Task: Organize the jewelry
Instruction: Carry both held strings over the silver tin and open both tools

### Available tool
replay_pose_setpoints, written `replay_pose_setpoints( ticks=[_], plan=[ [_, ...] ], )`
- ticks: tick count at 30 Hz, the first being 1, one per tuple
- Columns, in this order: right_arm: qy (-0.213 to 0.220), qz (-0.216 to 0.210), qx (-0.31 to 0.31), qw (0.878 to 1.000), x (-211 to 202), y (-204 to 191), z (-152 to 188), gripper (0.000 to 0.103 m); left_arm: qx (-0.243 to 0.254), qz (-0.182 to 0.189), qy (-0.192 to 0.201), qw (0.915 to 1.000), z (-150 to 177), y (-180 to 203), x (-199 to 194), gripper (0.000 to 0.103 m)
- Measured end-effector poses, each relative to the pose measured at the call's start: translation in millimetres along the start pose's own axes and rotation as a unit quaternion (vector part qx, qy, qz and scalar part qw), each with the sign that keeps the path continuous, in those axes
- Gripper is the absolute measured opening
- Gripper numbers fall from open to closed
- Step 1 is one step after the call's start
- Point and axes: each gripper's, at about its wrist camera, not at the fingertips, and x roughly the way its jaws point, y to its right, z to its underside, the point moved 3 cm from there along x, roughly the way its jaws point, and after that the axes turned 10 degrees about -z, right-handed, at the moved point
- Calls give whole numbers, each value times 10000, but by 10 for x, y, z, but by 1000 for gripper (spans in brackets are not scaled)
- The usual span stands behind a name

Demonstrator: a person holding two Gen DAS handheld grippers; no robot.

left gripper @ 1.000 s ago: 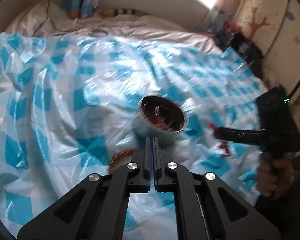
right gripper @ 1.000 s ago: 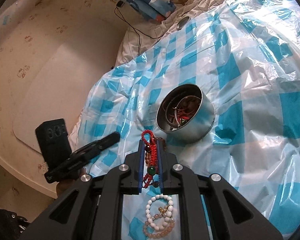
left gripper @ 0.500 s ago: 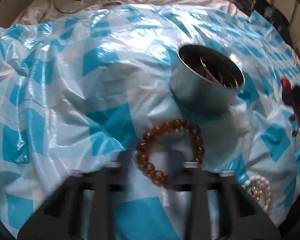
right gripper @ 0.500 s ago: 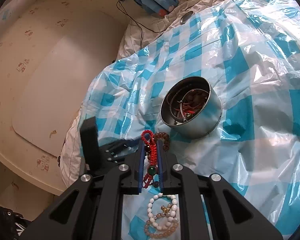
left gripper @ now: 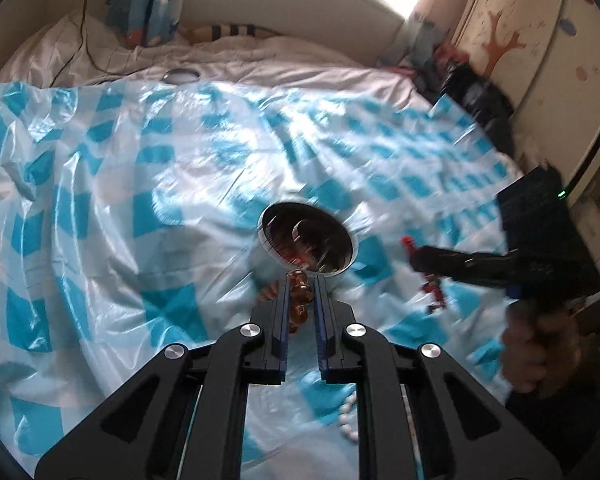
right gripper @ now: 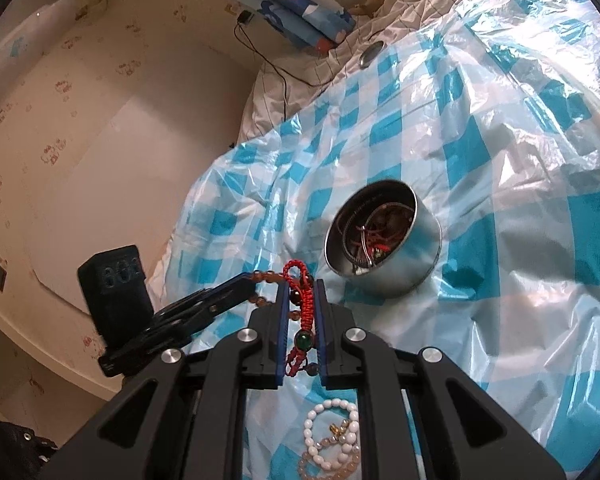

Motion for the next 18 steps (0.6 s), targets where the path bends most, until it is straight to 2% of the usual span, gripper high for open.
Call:
replay_pose_setpoints(
  ticks=[4,8,14,15,17,18],
  plan=[
    [254,-39,-85,9996,-16,-71,-78,13,-174,330,206,9991,-165,92,-106,10],
    [570,-70,-104,9983,-42,-108,-163,13,-272,480,351,9979,-317,179,-88,10],
    [888,-77,27,9960,-46,-53,-278,13,-554,763,458,9945,-544,238,237,10],
    [928,-58,58,9957,-46,-25,-303,13,-618,768,431,9942,-547,227,294,10],
    [969,-1,125,9952,-34,35,-338,13,-786,569,109,9952,-514,148,585,10],
    [968,27,154,9952,-25,61,-346,13,-822,207,-205,9962,-455,82,795,10]
  ],
)
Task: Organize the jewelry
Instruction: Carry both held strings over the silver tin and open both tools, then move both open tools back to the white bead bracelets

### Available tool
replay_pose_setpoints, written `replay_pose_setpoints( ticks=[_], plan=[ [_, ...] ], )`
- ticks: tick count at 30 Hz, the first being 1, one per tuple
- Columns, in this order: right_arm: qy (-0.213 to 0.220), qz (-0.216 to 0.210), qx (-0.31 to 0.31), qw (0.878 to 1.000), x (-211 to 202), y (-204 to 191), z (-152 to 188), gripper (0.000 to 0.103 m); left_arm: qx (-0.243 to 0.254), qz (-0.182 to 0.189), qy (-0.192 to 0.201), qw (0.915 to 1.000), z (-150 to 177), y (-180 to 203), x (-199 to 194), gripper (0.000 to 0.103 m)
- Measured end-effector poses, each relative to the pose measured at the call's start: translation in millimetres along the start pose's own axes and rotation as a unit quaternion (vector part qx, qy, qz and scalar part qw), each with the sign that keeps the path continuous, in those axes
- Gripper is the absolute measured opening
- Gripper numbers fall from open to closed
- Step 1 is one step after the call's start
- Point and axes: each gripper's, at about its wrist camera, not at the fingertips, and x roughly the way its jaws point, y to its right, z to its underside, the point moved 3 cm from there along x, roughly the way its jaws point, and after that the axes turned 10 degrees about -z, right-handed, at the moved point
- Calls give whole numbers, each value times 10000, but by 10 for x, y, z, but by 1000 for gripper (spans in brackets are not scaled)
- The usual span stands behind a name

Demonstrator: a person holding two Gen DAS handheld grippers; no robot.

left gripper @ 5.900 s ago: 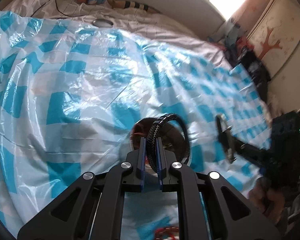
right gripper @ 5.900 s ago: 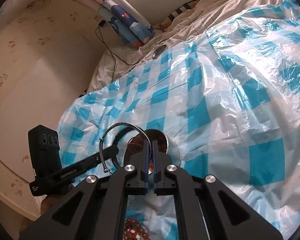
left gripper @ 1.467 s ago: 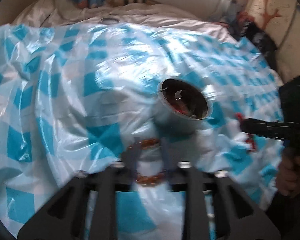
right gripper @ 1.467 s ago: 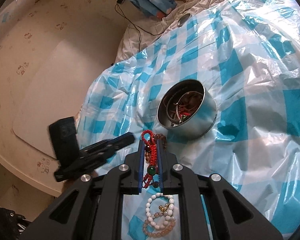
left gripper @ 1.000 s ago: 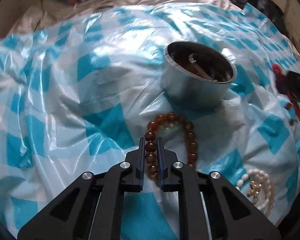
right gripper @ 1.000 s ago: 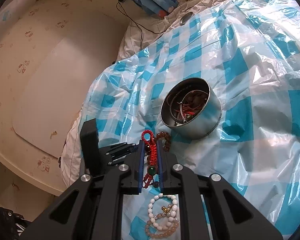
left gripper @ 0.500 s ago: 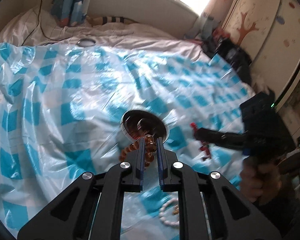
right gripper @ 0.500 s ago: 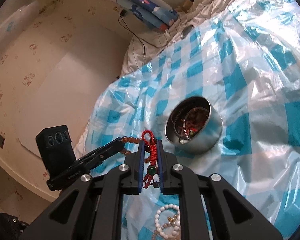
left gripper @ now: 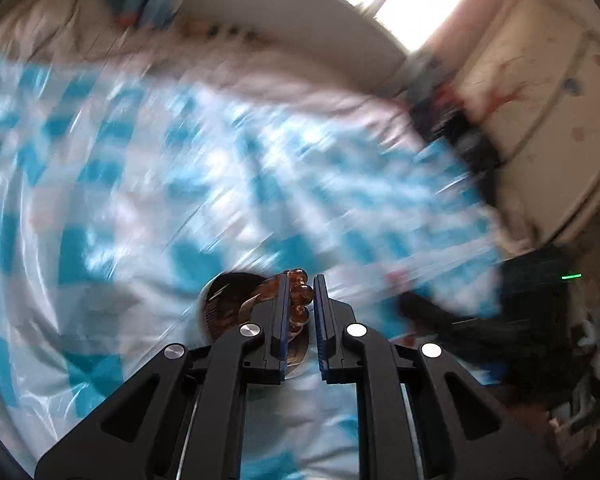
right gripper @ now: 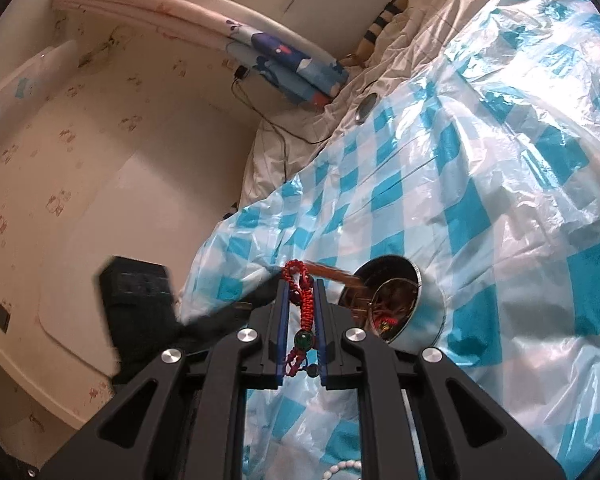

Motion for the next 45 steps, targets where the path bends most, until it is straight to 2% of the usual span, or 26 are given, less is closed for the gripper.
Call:
replay_pose_setpoints(
  ticks=[1,2,5,7,10,11,12,13,18,21,24,27,31,34,37,45],
  plan=[
    [-5,49,20,10000,19,30,-9,13,-75,-298,-122,9995,34,-76,106,10],
    [2,116,25,9999,34,57,-20,13,-187,-426,-224,9987,63,-143,165,11],
    [-6,212,-10,9998,103,89,-36,13,-239,-506,-165,9983,43,-208,97,11],
    [-45,317,-141,9994,168,80,-43,13,-134,-551,16,9984,16,-206,-41,14],
    [-200,507,-320,9980,302,91,-28,14,-133,-569,59,9983,45,-279,-154,20],
    [-295,637,-384,9968,354,104,-18,18,-156,-563,41,9983,57,-315,-183,21],
    [-348,767,-428,9955,382,117,-6,37,-190,-558,8,9983,87,-367,-213,21],
    [-356,868,-492,9944,401,127,13,46,-213,-568,-3,9982,103,-412,-236,23],
    [-218,974,-566,9934,330,82,28,48,-250,-592,-9,9979,237,-521,-388,39],
    [-144,1017,-491,9935,247,52,38,50,-21,-565,-81,9984,355,-473,-460,43],
    [-214,1184,-496,9915,201,45,101,61,257,-491,-235,9982,483,-377,-473,47],
    [-308,1295,-467,9900,133,41,166,62,582,-429,-474,9963,669,-263,-451,48],
    [-414,1440,-466,9876,-14,41,264,65,1212,-402,-856,9881,1004,-70,-392,48],
    [-530,1584,-516,9846,-91,50,325,66,1559,-402,-999,9819,1208,30,-362,48],
    [-630,1643,-564,9828,-150,51,386,66,1798,-402,-1034,9774,1335,116,-355,48],
    [-817,1706,-768,9789,-185,-22,463,70,2406,-868,-948,9621,1443,245,-277,48]
  ],
)
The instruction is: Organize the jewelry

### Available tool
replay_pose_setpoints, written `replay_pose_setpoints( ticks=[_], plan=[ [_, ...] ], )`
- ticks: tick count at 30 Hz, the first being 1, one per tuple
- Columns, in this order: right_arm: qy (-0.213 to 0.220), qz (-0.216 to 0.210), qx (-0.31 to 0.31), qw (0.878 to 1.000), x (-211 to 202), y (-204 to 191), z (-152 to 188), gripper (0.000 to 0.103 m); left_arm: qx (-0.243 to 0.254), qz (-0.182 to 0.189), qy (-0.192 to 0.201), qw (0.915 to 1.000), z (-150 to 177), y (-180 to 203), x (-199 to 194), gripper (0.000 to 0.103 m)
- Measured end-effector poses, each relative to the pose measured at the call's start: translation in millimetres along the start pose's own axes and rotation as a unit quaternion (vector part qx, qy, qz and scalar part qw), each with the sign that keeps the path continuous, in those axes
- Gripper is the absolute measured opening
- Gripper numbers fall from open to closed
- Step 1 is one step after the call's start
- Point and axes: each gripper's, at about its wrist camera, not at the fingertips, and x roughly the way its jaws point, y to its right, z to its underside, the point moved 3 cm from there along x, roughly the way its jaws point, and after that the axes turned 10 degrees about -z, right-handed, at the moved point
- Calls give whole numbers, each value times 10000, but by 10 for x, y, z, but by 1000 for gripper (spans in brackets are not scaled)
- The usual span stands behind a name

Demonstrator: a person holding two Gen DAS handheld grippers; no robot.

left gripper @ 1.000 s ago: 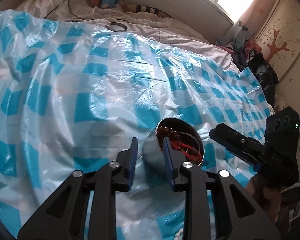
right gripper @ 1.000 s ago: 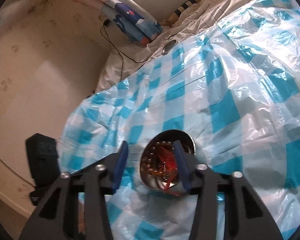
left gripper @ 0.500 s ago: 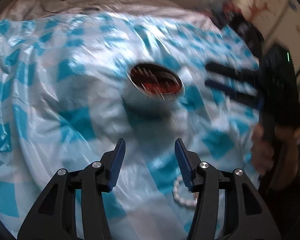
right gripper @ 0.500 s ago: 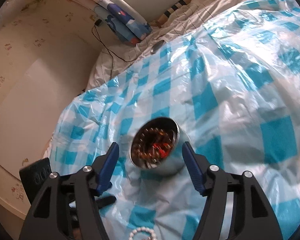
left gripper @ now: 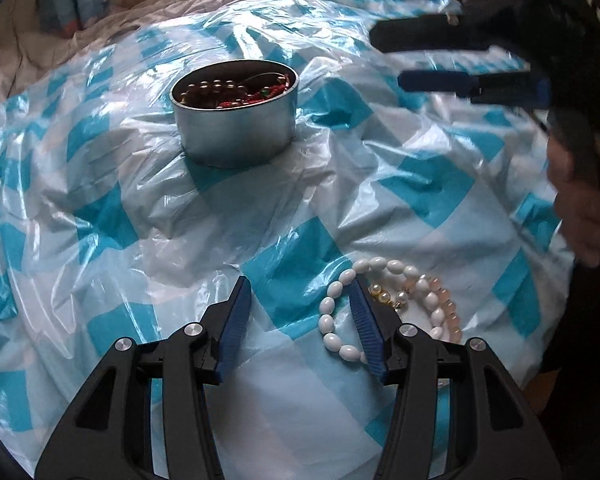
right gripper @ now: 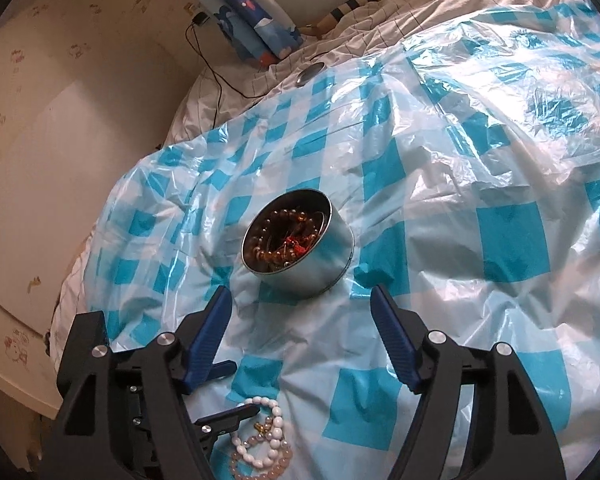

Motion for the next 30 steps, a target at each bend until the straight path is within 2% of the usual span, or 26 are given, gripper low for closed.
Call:
replay_pose_setpoints(
  ticks=[3,6,7,10,15,30],
  plan=[
    [-1,6,2,10000,-4,-3,5,71,163,-449,59,9988,-9,-25,17,48],
    [-24,36,20,10000,3,-1,10,73,38,-950,111,9954,-38,-163,29,48],
    [-35,35,13,10000,5,2,14,73,-52,-992,115,9950,-45,-225,26,48],
    [-72,40,-1,10000,22,5,22,74,-218,-933,84,9954,-46,-328,30,48],
    [-159,59,-9,9999,73,8,44,74,-92,-1004,83,9949,-34,-299,51,49],
    [-298,157,-12,9994,163,46,82,78,-34,-1126,153,9935,-47,-293,96,60]
  ],
)
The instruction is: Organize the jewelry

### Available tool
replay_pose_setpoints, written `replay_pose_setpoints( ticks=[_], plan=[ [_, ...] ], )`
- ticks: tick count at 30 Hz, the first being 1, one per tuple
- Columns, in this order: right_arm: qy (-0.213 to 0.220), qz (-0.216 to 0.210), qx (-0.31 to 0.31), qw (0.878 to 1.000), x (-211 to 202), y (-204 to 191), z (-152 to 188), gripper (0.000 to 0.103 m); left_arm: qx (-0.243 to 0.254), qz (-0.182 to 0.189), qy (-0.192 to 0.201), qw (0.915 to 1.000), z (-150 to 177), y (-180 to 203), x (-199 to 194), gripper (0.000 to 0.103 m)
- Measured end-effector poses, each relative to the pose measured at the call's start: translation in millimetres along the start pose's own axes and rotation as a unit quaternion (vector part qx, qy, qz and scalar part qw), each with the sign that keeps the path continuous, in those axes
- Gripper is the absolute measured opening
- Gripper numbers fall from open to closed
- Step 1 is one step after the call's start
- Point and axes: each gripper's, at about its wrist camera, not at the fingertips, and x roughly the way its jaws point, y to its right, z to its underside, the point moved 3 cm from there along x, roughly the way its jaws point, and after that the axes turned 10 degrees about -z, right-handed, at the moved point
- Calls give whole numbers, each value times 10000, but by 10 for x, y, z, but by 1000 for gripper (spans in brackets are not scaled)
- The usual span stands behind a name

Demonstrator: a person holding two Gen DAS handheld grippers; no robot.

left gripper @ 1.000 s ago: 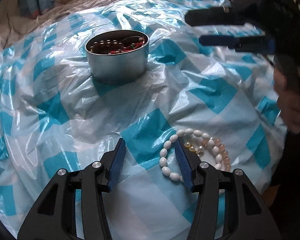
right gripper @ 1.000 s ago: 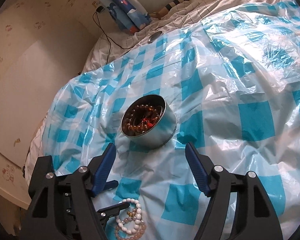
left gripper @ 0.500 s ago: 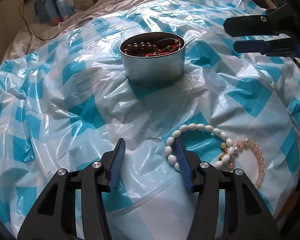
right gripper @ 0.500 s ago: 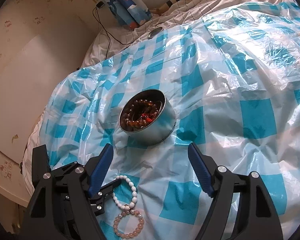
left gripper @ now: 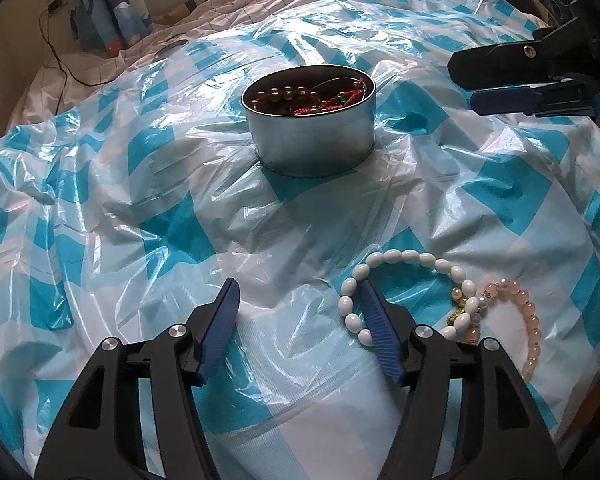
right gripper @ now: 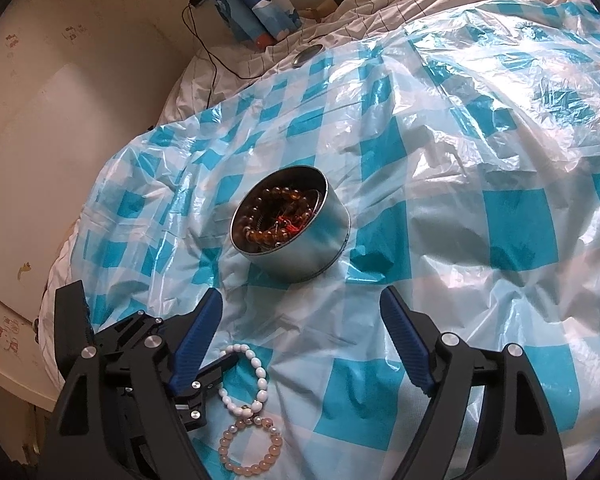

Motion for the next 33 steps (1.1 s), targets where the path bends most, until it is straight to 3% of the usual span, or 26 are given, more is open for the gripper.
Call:
replay_pose_setpoints(
  ticks=[13,33],
  plan=[
    [-140,100,39,9998,111,57,9,83,90,-164,83,9998,-32,-1,44,72],
    [-301,123,77,9994,241,119,44,86,251,-334,157,9990,-39,30,12,75]
  ],
)
